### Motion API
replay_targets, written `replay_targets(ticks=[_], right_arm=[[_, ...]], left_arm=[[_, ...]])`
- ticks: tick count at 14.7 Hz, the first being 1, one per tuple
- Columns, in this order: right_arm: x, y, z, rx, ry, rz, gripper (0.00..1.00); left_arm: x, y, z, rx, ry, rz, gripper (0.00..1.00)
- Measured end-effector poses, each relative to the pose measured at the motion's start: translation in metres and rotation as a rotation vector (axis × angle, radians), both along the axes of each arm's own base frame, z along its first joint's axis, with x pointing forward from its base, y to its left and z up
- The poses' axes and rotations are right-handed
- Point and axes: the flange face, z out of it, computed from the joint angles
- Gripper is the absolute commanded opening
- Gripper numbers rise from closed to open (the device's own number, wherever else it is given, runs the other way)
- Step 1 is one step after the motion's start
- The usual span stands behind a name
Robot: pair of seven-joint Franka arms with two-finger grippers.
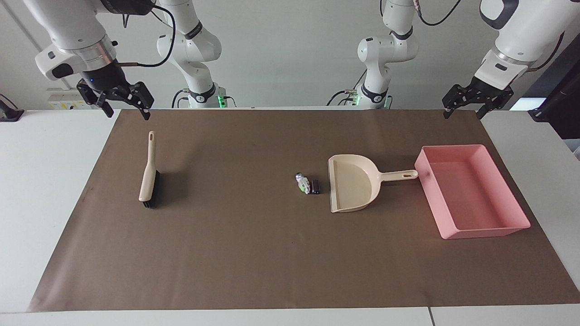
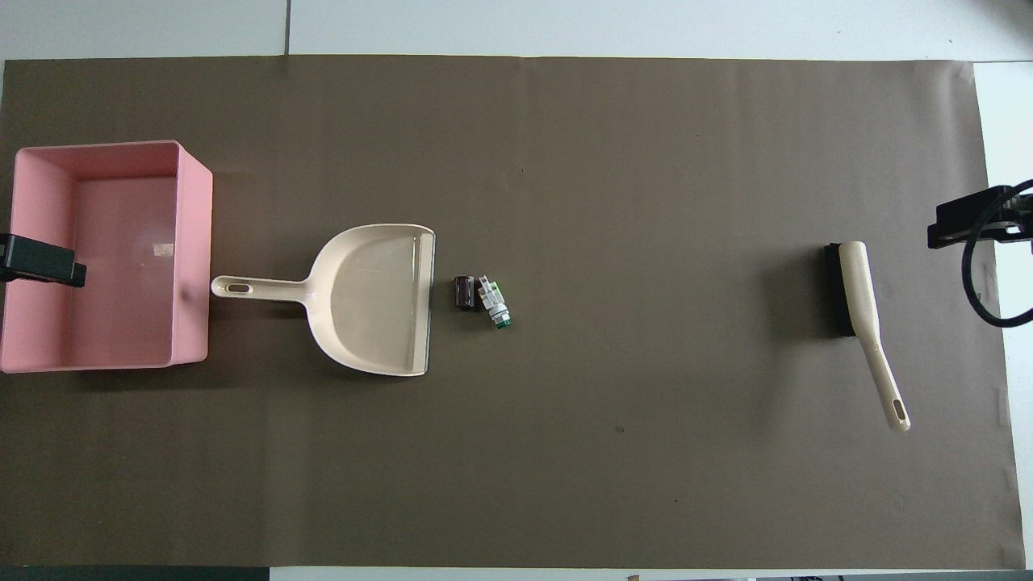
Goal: Clean e-waste and dump in bin
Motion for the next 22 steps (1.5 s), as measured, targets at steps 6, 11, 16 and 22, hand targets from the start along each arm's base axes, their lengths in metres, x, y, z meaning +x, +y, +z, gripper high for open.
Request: replay_targets(ticks=[6,11,16,22], right_arm=[[-0.028,-0.028,-0.086,0.003,-0.011,0.018,1.00],[-0.070,-0.071,-0.199,0.051,0.016,0.090,1.00],[-0.093,-0.096,-0.285,0.082,0.049,0.126,1.00],[-0.100,-0.098,-0.300,0.087,0.054,0.193,0.96]], left_arm=[[0.000,0.000,0.000,0.000,0.001,-0.001,0.99],[-0.001,-0.004,-0.011,-0.009,0.021,-0.198,0.98],[0.008,-0.036,-0.053,-0.018,0.002,-0.557,0.98],[0.024,-0.102,-0.126,0.015,0.013,-1.077,0.98]])
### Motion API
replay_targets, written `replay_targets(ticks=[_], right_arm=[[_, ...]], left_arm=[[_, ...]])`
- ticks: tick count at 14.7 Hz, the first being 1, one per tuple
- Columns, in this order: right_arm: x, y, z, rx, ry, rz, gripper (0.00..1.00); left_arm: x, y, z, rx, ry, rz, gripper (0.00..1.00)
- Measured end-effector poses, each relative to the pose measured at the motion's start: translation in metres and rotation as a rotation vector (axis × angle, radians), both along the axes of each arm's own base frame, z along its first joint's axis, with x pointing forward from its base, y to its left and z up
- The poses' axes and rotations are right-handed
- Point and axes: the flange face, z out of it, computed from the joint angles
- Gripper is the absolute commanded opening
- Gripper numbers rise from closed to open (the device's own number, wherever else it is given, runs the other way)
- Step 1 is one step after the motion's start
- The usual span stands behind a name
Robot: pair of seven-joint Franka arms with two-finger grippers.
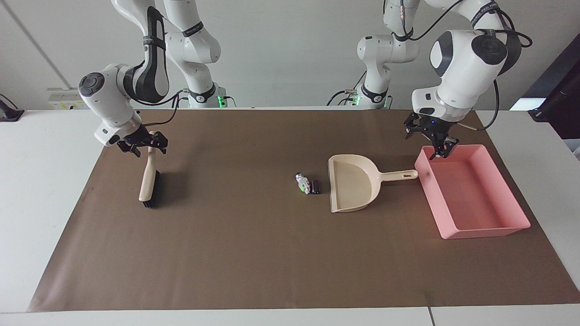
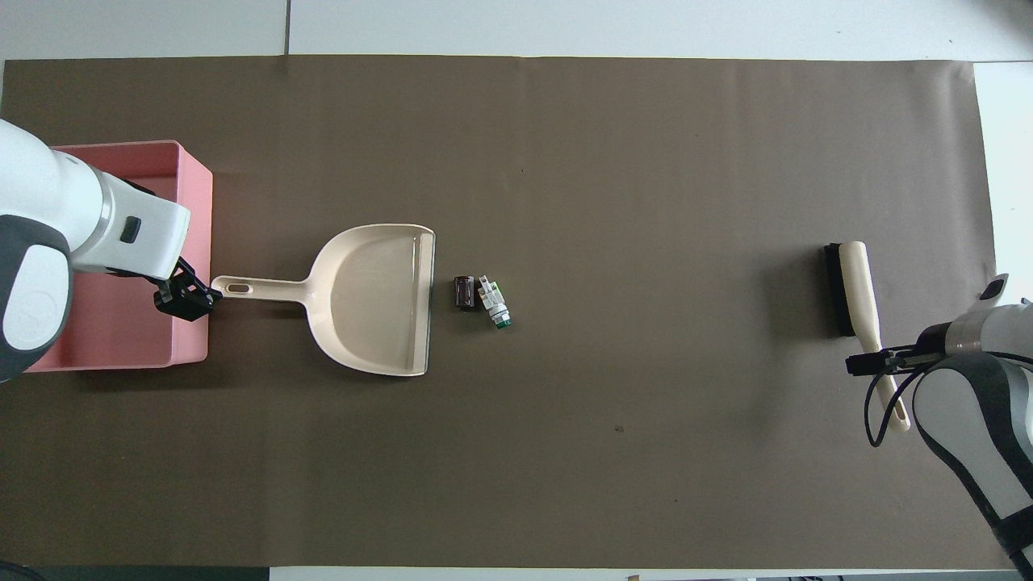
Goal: Clean e-waste and dump in bin
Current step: 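Grasp the dustpan handle with the left gripper while the right gripper grasps the brush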
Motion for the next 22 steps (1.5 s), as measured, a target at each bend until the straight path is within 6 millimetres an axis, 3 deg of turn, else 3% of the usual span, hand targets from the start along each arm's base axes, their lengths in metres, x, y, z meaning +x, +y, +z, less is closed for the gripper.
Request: replay_targets(ticks=[3,6,9,12,13,15,16,17,18,20,21,22], right_arm=[[-0.004,-0.003,-0.004,0.003,0.008,-0.003,0.88],[-0.007,-0.003,-0.008,0.006,0.018,-0.006,0.77],[-0.010,-0.006,-0.011,0.007,0.023,-0.012,0.51],[-0.013,-0.013,-0.012,0.008,0.025,-0.030,0.51],[-0.013,-0.013,-0.012,0.008,0.026,-0.029,0.47],[-0.013,-0.012,-0.012,0.008,0.026,-0.027,0.08],[-0.013,-0.012,-0.012,0.008,0.026,-0.027,0.00],[-0.013,-0.012,-0.012,0.008,0.026,-0.027,0.00],[-0.012,-0.012,-0.011,0.008,0.026,-0.027,0.00],[-0.011,-0.012,-0.008,0.011,0.033,-0.026,0.00],[-0.009,-0.012,-0.003,0.013,0.040,-0.025,0.00],[-0.004,-0.011,0.006,0.013,0.042,-0.026,0.00]], left_arm=[[0.003,-0.028,-0.047,0.109,-0.028,-0.155,0.96],[-0.009,-0.041,-0.087,0.186,-0.022,-0.256,0.93],[-0.018,-0.046,-0.117,0.210,-0.019,-0.306,0.93],[-0.022,-0.046,-0.138,0.215,-0.012,-0.326,0.92],[-0.023,-0.047,-0.145,0.214,-0.006,-0.330,0.92],[-0.025,-0.054,-0.157,0.213,0.005,-0.337,0.91],[-0.025,-0.057,-0.161,0.214,0.009,-0.338,0.88],[-0.026,-0.059,-0.163,0.214,0.011,-0.338,0.81],[-0.026,-0.060,-0.163,0.214,0.011,-0.339,0.65],[-0.025,-0.060,-0.162,0.213,0.006,-0.338,0.22],[-0.025,-0.060,-0.162,0.212,0.002,-0.337,0.07],[-0.024,-0.061,-0.162,0.211,0.000,-0.337,0.04]])
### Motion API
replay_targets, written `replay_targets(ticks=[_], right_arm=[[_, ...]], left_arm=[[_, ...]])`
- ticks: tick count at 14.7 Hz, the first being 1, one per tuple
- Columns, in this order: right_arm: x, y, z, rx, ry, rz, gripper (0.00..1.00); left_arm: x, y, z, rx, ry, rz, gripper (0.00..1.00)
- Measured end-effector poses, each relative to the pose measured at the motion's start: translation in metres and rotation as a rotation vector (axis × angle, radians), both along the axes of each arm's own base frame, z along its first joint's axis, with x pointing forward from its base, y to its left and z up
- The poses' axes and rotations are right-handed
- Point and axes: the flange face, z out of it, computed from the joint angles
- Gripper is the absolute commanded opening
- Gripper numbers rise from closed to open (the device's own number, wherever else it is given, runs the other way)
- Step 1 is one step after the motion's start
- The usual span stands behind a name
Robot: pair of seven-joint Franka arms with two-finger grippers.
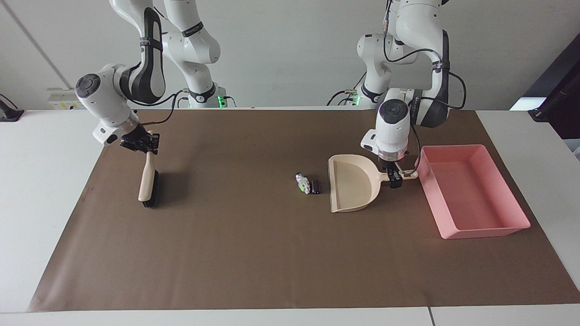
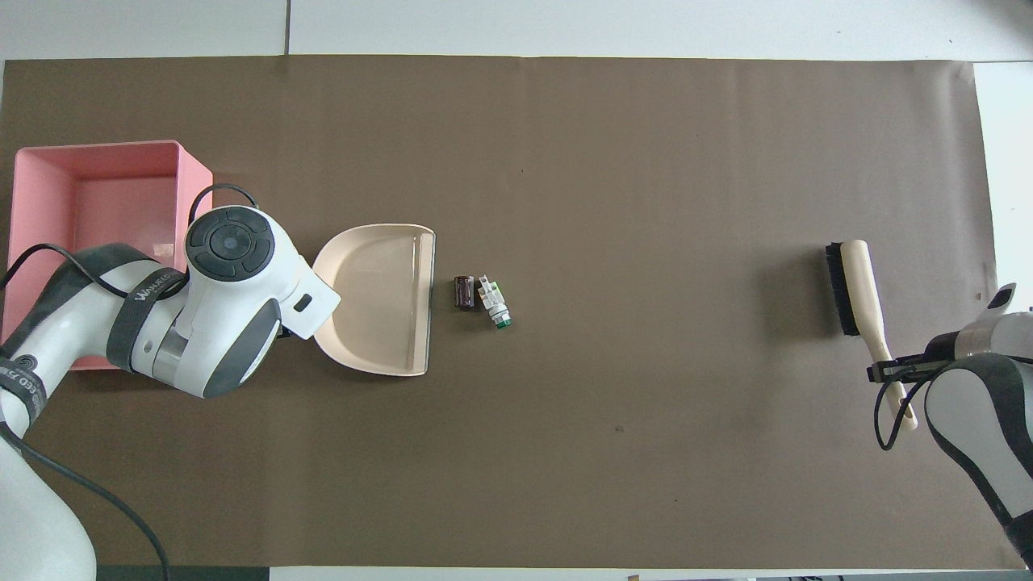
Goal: Clean e-waste and dump in bin
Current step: 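Grasp the dustpan handle with the left gripper while the right gripper grasps the brush, then slide the dustpan toward the component while the right gripper brings the brush over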
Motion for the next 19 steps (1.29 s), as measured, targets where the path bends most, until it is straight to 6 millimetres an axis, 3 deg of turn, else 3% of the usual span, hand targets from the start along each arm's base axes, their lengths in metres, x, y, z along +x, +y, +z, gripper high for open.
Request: replay_targets(ticks=[2,3,6,10,14,16,19], right_arm=[[0.019,0.016,0.029,-0.007,-0.014,-0.007,0.00],[0.030,0.035,0.044,-0.011,-0.021,-0.015,0.00],[0.046,0.124,0.065,-0.031,-0.032,-0.013,0.00],[0.031,0.244,0.064,-0.055,-0.022,0.011,0.00],[-0.004,0.346,0.050,-0.082,-0.004,0.046,0.00],[-0.015,0.378,0.038,-0.083,-0.010,0.082,0.00],[-0.020,0.398,0.018,-0.086,-0.007,0.118,0.00]], left_arm=[[0.000,0.000,0.000,-0.001,-0.002,0.000,0.02],[0.001,0.000,0.001,-0.002,-0.007,0.004,0.00],[0.002,0.002,0.007,0.003,-0.007,0.011,0.00],[0.010,0.004,0.027,0.054,-0.010,-0.014,0.00],[0.003,-0.014,0.025,0.100,0.001,-0.072,0.00],[-0.002,-0.028,0.019,0.106,0.010,-0.096,0.00],[0.000,-0.033,0.014,0.112,0.019,-0.100,0.00]])
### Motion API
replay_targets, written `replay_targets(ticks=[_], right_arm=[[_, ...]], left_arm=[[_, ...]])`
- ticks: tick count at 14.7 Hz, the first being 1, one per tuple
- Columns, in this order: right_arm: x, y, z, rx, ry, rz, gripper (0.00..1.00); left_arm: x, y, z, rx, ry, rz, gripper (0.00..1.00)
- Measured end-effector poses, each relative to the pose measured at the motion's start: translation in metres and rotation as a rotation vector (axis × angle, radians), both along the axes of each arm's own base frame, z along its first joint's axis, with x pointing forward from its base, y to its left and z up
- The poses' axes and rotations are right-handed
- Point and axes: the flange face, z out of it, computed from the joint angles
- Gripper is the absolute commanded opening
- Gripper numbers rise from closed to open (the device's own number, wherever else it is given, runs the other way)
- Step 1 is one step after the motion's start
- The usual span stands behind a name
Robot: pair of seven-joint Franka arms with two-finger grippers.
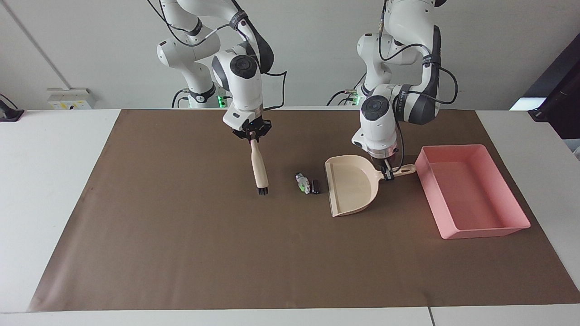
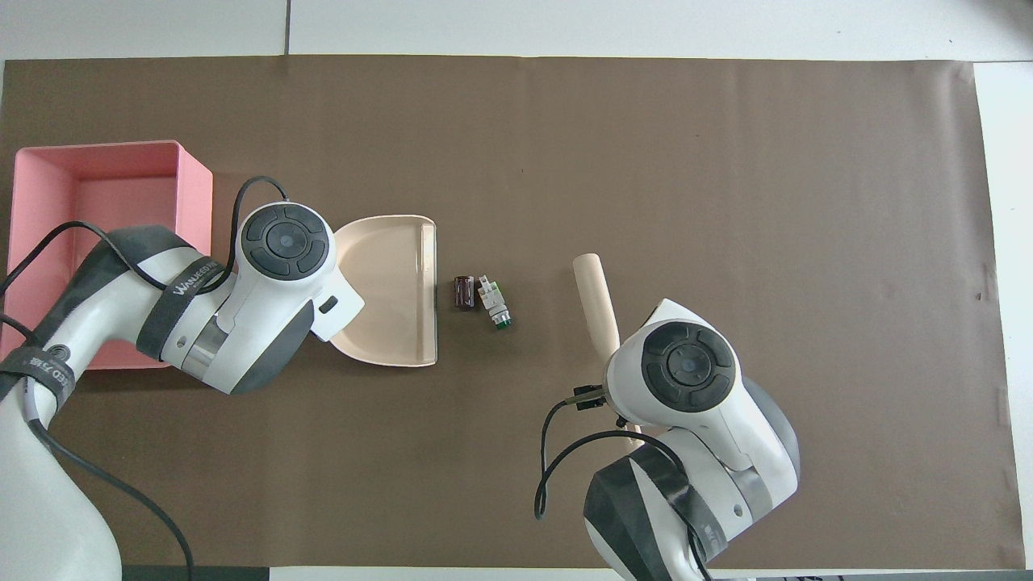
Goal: Clean e-waste and dump in bin
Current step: 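Slide the dustpan toward the component while the right gripper brings the brush over, then sweep the component into the dustpan with the brush in the right gripper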
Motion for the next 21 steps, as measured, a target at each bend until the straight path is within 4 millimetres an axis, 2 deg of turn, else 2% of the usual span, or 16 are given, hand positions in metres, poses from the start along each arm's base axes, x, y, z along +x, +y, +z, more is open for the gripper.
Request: replay_targets(ticks=[5,8,11,16,19,21], right_arm=[[-0.005,0.015,-0.001,0.012,-0.020,0.021,0.00],[-0.001,0.026,-0.010,0.018,-0.032,0.003,0.00],[0.003,0.053,-0.021,0.008,-0.026,-0.027,0.00],[-0.001,0.122,-0.046,-0.004,-0.024,-0.059,0.00],[-0.001,0.139,-0.046,0.014,-0.026,-0.058,0.00],[-0.009,0.158,-0.045,0.103,-0.019,-0.079,0.00]], left_arm=[[-0.004,-0.005,-0.002,0.015,0.017,-0.003,0.00],[-0.005,-0.006,-0.002,0.018,0.016,0.011,0.00],[-0.006,-0.007,-0.003,0.021,0.016,0.014,0.00],[-0.009,-0.015,-0.003,0.024,0.016,0.000,0.00],[-0.011,-0.016,-0.005,0.026,0.020,-0.003,0.00],[-0.013,-0.015,-0.008,0.029,0.028,-0.004,0.00]])
